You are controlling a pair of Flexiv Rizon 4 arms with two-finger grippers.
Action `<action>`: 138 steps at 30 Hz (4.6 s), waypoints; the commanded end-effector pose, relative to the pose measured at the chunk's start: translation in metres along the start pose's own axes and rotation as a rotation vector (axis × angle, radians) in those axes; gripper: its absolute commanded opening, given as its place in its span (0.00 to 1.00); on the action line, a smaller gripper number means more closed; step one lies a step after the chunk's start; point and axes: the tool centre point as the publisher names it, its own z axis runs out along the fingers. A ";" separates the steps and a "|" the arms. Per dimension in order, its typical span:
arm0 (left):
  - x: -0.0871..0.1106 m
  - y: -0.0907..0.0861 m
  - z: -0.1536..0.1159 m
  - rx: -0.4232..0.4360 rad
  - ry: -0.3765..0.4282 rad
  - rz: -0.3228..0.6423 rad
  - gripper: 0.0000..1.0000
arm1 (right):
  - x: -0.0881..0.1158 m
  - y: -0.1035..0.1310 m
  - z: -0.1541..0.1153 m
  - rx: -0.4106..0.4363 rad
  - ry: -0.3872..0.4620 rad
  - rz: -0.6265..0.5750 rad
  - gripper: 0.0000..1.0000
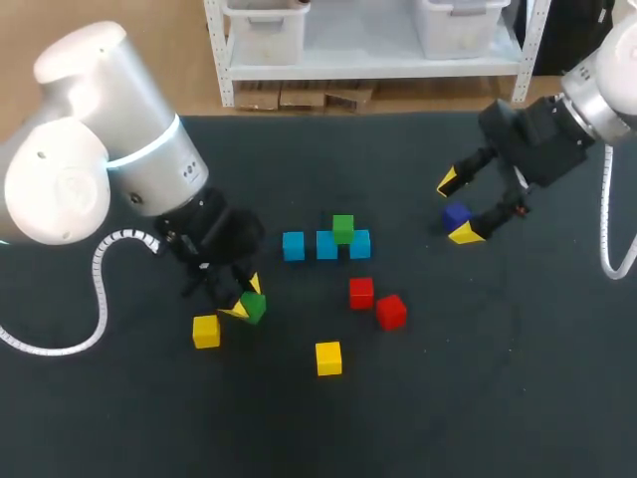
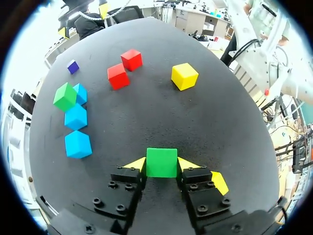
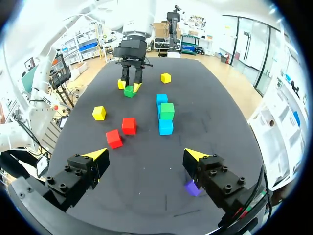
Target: Place the blue cubes, place green cubes on the blue cubes, place the yellow cubes on the green cubes, then place the red cubes on the yellow cubes, and place purple cube on the red cubes.
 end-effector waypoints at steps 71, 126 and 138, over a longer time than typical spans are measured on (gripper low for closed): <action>-0.053 0.125 -0.030 -0.210 -0.009 -0.375 0.00 | 0.000 -0.001 0.000 -0.002 -0.002 -0.001 1.00; -0.042 0.127 -0.020 -0.188 0.011 -0.404 0.00 | 0.000 -0.001 0.000 -0.002 -0.002 -0.001 1.00; -0.044 0.129 -0.020 -0.182 0.011 -0.393 0.00 | 0.000 -0.001 0.000 -0.002 -0.002 -0.001 1.00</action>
